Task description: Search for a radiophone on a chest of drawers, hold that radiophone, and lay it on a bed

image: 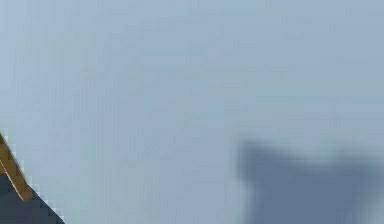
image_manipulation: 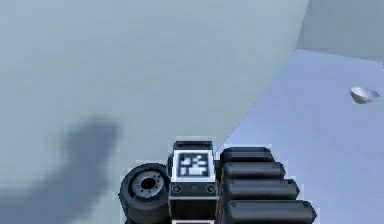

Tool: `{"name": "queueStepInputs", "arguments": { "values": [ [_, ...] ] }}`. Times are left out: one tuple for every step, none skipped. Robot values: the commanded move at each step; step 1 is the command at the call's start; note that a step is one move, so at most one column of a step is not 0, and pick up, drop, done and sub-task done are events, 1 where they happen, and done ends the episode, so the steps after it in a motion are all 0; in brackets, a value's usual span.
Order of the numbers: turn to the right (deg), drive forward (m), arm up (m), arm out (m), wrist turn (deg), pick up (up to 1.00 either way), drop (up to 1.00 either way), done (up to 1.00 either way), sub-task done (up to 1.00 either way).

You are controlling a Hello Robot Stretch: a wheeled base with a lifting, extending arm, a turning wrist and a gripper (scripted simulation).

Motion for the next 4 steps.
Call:
{"name": "queueStepInputs", "arguments": {
  "values": [
    [-45.0, 0.0, 0.0, 0.0, 0.0, 0.0, 0.0, 0.0, 0.0],
    [-45.0, 0.0, 0.0, 0.0, 0.0, 0.0, 0.0, 0.0, 0.0],
    [-45.0, 0.0, 0.0, 0.0, 0.0, 0.0, 0.0, 0.0, 0.0],
    [-9.0, 0.0, 0.0, 0.0, 0.0, 0.0, 0.0, 0.0, 0.0]
  ]
}}
